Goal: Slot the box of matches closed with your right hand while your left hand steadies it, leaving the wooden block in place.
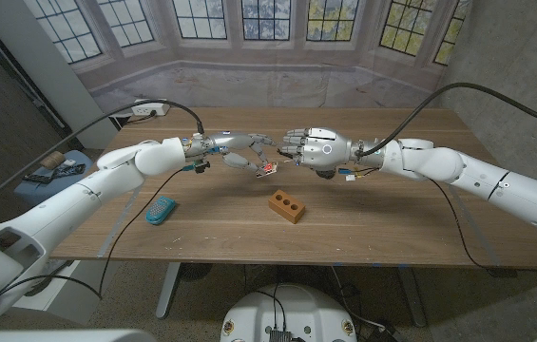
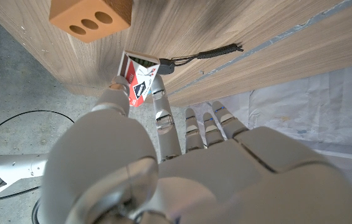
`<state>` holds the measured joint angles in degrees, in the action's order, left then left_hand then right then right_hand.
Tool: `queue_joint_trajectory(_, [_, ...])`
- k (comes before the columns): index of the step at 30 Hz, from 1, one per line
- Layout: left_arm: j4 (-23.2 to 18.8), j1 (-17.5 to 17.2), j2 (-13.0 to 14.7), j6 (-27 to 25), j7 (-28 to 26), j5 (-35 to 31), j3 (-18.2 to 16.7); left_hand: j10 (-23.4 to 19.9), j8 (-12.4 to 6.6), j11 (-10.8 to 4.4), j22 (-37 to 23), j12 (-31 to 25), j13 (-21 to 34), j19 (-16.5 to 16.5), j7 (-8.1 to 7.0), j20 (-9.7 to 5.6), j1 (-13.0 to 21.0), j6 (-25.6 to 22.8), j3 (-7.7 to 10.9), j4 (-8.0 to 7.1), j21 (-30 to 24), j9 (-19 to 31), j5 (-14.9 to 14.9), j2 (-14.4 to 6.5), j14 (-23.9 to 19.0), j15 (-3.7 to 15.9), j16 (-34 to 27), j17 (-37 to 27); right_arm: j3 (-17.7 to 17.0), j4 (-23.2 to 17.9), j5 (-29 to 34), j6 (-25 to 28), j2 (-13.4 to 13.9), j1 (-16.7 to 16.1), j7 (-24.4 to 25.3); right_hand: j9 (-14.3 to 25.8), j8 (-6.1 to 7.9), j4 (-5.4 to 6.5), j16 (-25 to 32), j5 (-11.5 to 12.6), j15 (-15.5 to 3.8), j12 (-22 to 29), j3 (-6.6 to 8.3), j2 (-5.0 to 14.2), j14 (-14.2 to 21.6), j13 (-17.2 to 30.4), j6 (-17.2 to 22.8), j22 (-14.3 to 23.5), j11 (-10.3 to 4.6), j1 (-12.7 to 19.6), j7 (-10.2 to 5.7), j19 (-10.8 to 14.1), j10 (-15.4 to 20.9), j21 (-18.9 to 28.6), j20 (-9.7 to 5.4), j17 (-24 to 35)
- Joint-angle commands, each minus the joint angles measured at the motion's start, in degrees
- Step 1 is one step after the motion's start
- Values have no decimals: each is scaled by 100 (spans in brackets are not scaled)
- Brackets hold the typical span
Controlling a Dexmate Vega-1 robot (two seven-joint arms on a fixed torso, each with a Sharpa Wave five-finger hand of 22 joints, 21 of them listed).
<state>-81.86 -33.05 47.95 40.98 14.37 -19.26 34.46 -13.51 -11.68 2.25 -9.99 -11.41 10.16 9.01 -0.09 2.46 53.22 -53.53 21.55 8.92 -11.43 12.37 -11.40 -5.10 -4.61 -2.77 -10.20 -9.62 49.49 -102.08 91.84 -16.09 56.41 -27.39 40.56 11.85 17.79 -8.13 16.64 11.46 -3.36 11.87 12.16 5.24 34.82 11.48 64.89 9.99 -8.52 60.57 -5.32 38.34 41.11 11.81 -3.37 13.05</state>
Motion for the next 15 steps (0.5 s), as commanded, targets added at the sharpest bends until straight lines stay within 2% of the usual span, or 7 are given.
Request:
queue_joint_trajectory(1, [-7, 30, 11, 22, 17, -14, -12, -42, -53, -20, -24, 17, 13, 9, -7, 31, 34, -13, -6, 8, -4, 29, 14, -64, -13, -18, 5, -4, 48, -62, 100, -19, -21, 59, -96, 9, -10, -19, -3, 36, -946, -13, -17, 30, 47, 18, 14, 12, -13, 23, -37, 3, 71, 1, -625, 14])
queue_joint_trajectory(15, [47, 49, -36, 56, -5, -44, 14, -40, -60, -25, -24, 19, 13, 12, -12, 35, 30, -31, -7, 8, -5, 30, 15, -64, -18, -18, 3, -4, 83, -123, 185, 6, -78, 105, -189, 10, -12, -17, -27, 41, -944, -22, -22, 30, 54, 18, 11, 12, -11, 18, -43, -7, 63, -2, -632, 5])
